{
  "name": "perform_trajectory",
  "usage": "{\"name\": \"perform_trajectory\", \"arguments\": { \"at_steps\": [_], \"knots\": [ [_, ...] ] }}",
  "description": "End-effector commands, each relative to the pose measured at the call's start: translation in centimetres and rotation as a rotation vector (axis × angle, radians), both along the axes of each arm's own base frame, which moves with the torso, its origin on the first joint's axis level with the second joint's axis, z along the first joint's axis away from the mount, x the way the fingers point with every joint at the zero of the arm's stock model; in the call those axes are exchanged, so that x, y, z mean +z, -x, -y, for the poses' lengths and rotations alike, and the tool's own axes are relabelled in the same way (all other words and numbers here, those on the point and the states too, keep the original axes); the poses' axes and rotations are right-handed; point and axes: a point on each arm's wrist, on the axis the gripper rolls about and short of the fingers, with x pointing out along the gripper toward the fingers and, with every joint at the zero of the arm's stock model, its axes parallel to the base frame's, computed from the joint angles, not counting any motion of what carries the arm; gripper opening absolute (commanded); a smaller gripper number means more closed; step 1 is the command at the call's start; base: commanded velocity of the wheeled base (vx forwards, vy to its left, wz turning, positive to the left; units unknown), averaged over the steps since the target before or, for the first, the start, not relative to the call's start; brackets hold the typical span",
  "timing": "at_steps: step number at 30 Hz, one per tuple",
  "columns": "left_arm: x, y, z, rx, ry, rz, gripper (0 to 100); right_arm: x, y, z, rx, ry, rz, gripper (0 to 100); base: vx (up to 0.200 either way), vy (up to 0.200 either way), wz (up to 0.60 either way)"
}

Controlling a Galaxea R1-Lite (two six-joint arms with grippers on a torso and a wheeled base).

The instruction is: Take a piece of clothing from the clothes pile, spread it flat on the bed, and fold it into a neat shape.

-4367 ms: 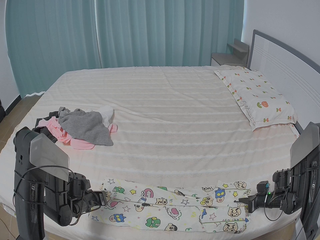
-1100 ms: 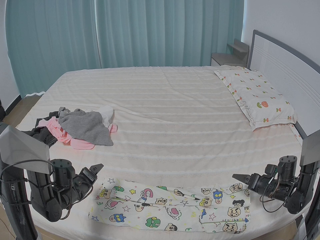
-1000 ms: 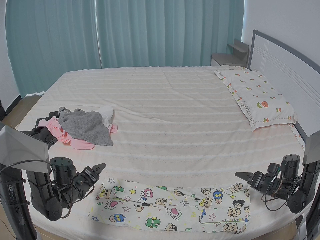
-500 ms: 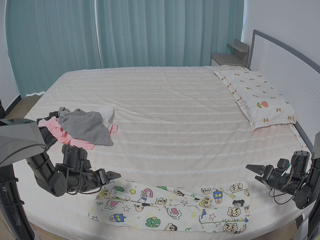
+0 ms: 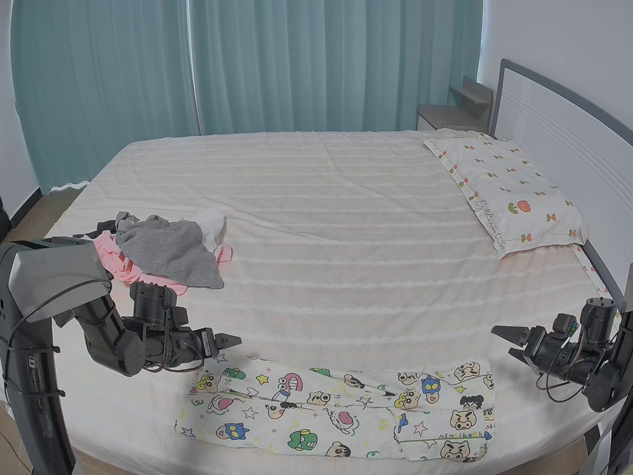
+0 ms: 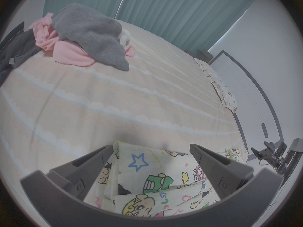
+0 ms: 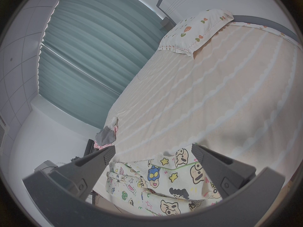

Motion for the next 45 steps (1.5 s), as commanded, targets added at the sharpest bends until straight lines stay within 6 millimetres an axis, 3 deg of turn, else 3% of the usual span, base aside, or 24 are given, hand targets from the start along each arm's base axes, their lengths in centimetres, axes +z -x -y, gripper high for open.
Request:
{"name": "perform_trajectory", "arguments": {
  "at_steps": [1, 14, 22, 33, 40, 45],
  "knots": [
    [-1.5, 0.0, 0.4, -0.013, -0.006, -0.04, 100, -0.3, 0.4, -0.1, 0.005, 0.0, -0.023, 100, 0.0, 0.0, 0.0],
    [-1.7, 0.0, 0.9, -0.036, -0.015, -0.037, 100, -0.4, 0.4, -0.2, 0.008, -0.001, -0.031, 100, 0.0, 0.0, 0.0],
    [-1.8, -1.6, 1.1, -0.015, 0.004, -0.005, 100, -0.6, 0.3, -0.2, 0.007, 0.002, -0.038, 100, 0.0, 0.0, 0.0],
    [-0.7, -3.9, 0.4, 0.165, 0.151, 0.086, 100, -1.0, 0.3, -0.2, 0.013, 0.024, -0.044, 100, 0.0, 0.0, 0.0],
    [-0.9, -4.0, -0.2, 0.196, 0.137, 0.088, 100, -1.0, 0.3, -0.2, 0.013, 0.024, -0.044, 100, 0.0, 0.0, 0.0],
    [-0.5, -2.0, -0.4, 0.171, 0.141, 0.046, 100, -1.0, 0.3, -0.1, 0.012, 0.023, -0.045, 100, 0.0, 0.0, 0.0]
  ]
}}
